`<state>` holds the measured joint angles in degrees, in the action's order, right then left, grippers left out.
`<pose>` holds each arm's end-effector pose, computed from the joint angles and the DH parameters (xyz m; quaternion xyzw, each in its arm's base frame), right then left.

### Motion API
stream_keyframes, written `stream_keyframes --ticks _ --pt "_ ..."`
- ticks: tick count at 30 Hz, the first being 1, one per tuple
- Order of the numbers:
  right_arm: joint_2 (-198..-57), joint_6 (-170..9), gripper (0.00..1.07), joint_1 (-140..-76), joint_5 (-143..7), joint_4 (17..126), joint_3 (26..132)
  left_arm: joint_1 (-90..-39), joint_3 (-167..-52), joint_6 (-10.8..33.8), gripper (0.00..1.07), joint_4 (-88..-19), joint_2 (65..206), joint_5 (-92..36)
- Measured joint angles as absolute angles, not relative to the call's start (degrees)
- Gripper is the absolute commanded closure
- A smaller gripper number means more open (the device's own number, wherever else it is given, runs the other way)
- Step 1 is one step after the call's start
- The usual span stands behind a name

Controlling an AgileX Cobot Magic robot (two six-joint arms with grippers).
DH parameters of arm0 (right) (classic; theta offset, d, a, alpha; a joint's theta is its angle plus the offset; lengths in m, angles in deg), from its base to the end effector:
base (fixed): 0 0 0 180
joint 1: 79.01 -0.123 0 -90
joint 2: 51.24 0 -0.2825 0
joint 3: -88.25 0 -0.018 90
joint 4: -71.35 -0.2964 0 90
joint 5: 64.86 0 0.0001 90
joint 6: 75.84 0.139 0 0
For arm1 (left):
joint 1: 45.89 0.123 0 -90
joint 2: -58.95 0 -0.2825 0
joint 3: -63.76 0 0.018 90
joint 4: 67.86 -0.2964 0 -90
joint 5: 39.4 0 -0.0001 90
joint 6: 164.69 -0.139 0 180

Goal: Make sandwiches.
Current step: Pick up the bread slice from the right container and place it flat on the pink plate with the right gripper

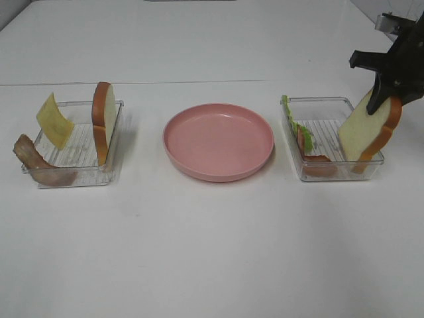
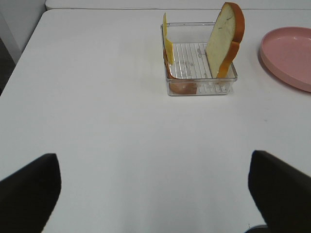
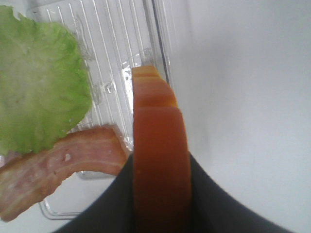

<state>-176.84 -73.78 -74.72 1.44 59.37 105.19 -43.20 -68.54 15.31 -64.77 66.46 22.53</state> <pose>0.4647 -0.0084 0.1391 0.0927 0.9900 0.0964 0.0456 0.0768 -0.0030 0.2805 -0.0184 0.8528 -0.0147 0.5218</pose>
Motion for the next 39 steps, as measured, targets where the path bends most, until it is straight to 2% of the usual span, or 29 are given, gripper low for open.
stream_keyframes --ticks 7,11,15,18,20,21,23,26,39 --pt "-169.90 -73.09 1.07 -74.72 2.58 57.88 105.42 -43.20 -68.54 15.31 0.04 -64.77 66.46 22.53" --pt "-164.86 -72.46 1.07 -74.72 2.92 53.65 107.25 -43.20 -68.54 15.31 0.04 -64.77 66.46 22.53" --pt "-161.65 -72.98 1.07 -76.32 0.12 44.71 107.99 -43.20 -68.54 15.31 0.04 -64.77 66.46 22.53" --pt "-161.65 -73.32 1.07 -77.58 -0.91 43.39 107.99 -43.20 -68.54 15.31 0.04 -64.77 66.46 22.53" --pt "-163.26 -73.67 1.07 -84.11 -5.50 40.93 108.17 -43.20 -68.54 15.31 0.04 -64.83 66.46 22.53" --pt "-163.26 -73.67 1.07 -84.11 -5.50 40.93 108.17 -43.20 -68.54 15.31 0.04 -64.83 66.46 22.53" --pt "-165.89 -73.67 1.07 -88.87 -9.39 39.66 108.17 -43.20 -68.54 15.31 0.04 -64.83 66.46 22.53" --pt "-169.33 -73.72 1.07 -92.48 -11.63 37.95 108.17 -43.20 -68.54 15.31 0.04 -64.83 66.46 22.53" --pt "-185.03 -76.25 1.07 -97.41 -15.30 31.76 111.09 -43.20 -68.54 15.31 0.04 -64.83 66.46 22.53"
